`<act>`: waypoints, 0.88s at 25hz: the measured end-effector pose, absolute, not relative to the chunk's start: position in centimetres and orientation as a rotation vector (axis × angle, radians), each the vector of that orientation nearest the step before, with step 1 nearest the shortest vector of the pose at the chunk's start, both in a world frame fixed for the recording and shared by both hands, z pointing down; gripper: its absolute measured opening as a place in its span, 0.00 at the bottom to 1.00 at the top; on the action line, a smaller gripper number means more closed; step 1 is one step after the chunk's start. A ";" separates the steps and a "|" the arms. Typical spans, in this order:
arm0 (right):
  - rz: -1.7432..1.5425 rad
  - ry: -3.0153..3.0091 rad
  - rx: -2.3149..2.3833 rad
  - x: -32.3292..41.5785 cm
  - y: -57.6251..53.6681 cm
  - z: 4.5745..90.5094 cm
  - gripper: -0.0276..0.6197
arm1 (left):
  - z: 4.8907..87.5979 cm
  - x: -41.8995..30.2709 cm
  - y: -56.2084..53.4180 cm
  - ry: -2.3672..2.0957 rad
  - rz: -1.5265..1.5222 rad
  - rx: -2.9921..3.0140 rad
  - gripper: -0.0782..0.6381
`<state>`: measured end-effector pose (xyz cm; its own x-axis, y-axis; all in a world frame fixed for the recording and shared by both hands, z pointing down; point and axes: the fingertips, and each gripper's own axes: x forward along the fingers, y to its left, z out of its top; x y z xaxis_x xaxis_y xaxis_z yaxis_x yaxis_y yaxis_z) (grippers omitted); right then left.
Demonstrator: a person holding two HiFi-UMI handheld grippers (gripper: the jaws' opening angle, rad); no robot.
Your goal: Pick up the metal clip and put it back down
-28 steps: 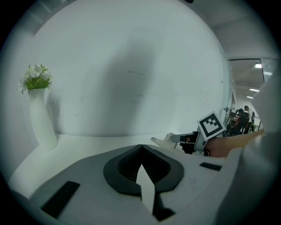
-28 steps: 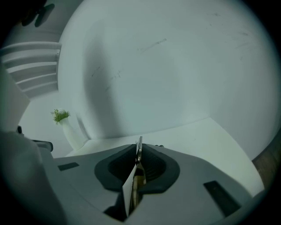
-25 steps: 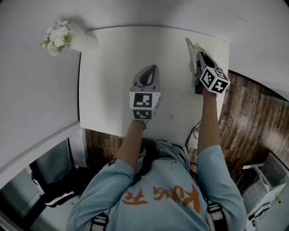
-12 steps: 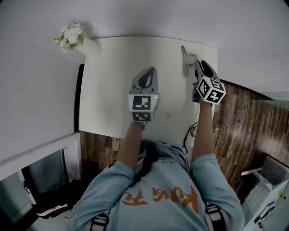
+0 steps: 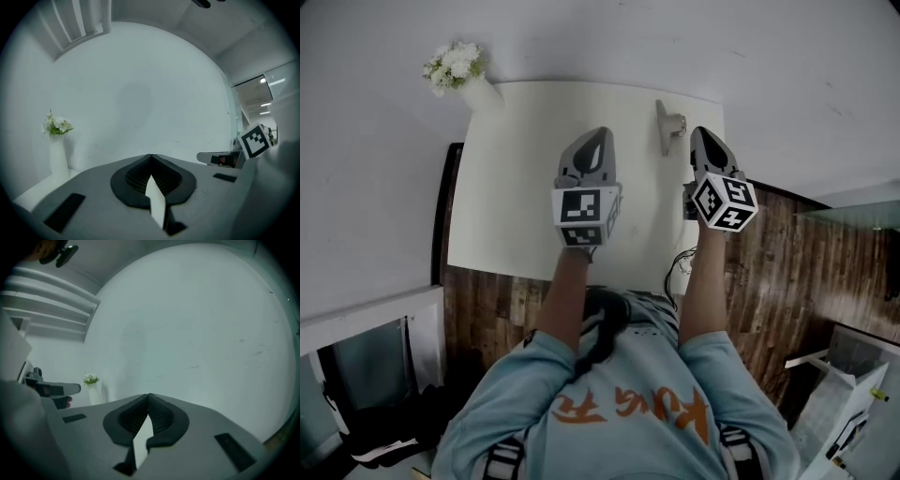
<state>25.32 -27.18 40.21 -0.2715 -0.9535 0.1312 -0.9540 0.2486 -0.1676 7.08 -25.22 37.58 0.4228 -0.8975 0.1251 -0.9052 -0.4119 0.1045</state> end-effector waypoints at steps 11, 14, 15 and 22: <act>0.046 -2.563 1.971 25.6 -20.5 31.2 0.06 | 31.2 9.9 -22.3 -1.622 -0.058 2.644 0.13; -0.005 -2.553 1.992 26.4 -19.7 30.2 0.06 | 30.3 10.5 -21.8 -1.622 -0.062 2.676 0.13; -0.016 -2.546 1.995 26.5 -19.6 30.1 0.06 | 30.3 10.6 -21.8 -1.622 -0.058 2.684 0.13; -0.044 -2.531 1.961 26.2 -19.3 30.3 0.06 | 30.4 11.2 -21.3 -1.620 -0.018 2.717 0.13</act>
<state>26.21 -19.25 30.34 -0.2484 -0.9665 -0.0646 -0.9681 0.2499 -0.0155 11.18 -21.30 30.43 0.4756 -0.8794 -0.0208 -0.8797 -0.4754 -0.0131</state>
